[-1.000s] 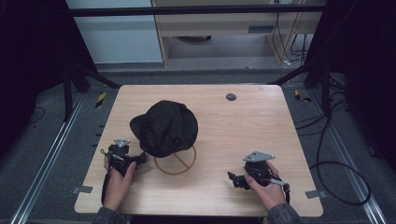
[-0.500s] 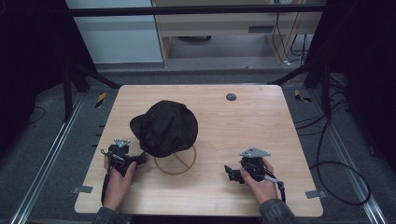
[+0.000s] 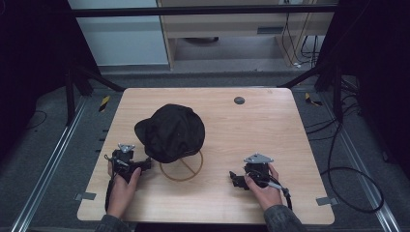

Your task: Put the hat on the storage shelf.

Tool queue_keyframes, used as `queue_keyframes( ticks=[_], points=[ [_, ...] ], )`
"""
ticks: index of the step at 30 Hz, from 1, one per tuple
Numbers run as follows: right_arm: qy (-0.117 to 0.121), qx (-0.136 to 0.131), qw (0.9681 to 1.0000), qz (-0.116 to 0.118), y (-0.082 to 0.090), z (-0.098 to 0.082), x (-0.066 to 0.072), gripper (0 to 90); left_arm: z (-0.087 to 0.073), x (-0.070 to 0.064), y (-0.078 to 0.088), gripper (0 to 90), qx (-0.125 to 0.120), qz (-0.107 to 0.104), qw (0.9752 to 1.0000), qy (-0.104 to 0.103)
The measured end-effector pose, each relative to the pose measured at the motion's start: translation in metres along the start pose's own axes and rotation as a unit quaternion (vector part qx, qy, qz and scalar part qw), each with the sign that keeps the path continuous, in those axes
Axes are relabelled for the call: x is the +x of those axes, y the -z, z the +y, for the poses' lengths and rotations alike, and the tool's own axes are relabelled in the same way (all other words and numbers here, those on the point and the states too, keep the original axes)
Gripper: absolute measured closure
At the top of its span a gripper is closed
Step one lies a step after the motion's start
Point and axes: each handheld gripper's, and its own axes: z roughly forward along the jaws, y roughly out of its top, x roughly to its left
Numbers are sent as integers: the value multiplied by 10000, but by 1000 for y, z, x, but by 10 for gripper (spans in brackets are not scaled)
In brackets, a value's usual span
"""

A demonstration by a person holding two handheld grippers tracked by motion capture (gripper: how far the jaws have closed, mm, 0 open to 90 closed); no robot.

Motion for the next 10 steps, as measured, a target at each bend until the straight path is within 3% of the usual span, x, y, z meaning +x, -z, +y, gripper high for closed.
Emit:
queue_keyframes(
  ticks=[3,4,10],
  points=[
    [99,36,9999,-32,-1,0,1,89,0,0,0,0,6,6,10000,2],
    [282,113,9994,-171,-2,0,5,77,1,0,-1,0,-3,8,10000,9],
    [277,122,9994,-184,-1,0,6,75,2,3,-2,0,4,44,10000,41]
  ],
)
